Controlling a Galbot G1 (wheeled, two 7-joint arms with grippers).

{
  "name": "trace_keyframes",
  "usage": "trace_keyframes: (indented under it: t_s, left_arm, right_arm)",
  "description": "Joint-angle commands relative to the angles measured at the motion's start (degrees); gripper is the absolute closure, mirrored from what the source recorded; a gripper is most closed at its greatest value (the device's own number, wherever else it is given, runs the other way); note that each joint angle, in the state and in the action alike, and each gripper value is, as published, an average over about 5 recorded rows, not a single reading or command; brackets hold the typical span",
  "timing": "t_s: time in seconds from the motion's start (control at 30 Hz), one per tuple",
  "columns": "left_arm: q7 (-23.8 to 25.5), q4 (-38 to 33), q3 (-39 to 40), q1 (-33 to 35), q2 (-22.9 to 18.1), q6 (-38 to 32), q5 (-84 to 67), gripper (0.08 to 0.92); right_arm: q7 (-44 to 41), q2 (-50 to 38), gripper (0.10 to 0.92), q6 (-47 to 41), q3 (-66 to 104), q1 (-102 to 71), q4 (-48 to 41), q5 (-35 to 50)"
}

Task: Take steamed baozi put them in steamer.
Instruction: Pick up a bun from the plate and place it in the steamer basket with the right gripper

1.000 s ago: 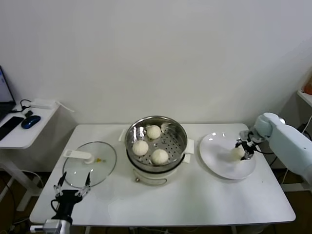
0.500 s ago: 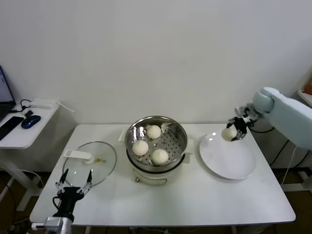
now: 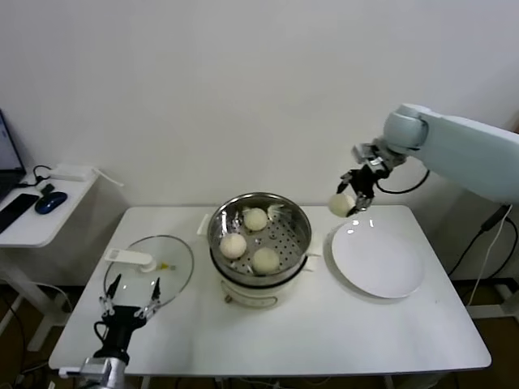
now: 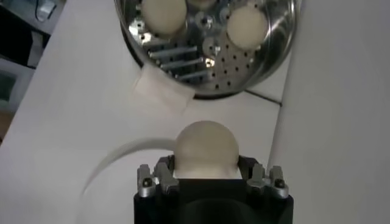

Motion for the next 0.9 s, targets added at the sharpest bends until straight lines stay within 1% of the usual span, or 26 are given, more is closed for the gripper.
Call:
trace_keyframes:
  t_s: [0.03,0.2,0.33,0.57,0.9]
  left_arm:
    - [0.0,-1.0,0.6,-0.1,0.1,-0.2,1.9,0.177]
    - [0.0,-1.4,0.3,0.4,0.3,-0.2,1.6,0.177]
    - [0.0,-1.5,-0.1,0.5,0.3,-0.3,1.5,0.177]
    - [-0.1,-1.8,0.1,0.9,-0.3,-0.2,1.4,0.177]
    - [-0.1,-1.0,-0.4,1.7,0.1,-0.8,0.6,0.177]
  right_arm:
    - [1.3,13.1,0.347,-3.6,-7.5,4.8,0.6,10.0]
    - [2.1,17.5,0.351,-4.2,-6.0,0.3,-3.1,9.1]
    - [2.5,19.3,0.354,-4.4,-5.6,-2.4,-4.4,8.0]
    - [3.3,19.7,0.348,-4.7,-5.0,-6.2,-5.7,5.8]
    - [3.8,18.8,0.347,-5.0,-4.5,-8.9,-6.7,4.0]
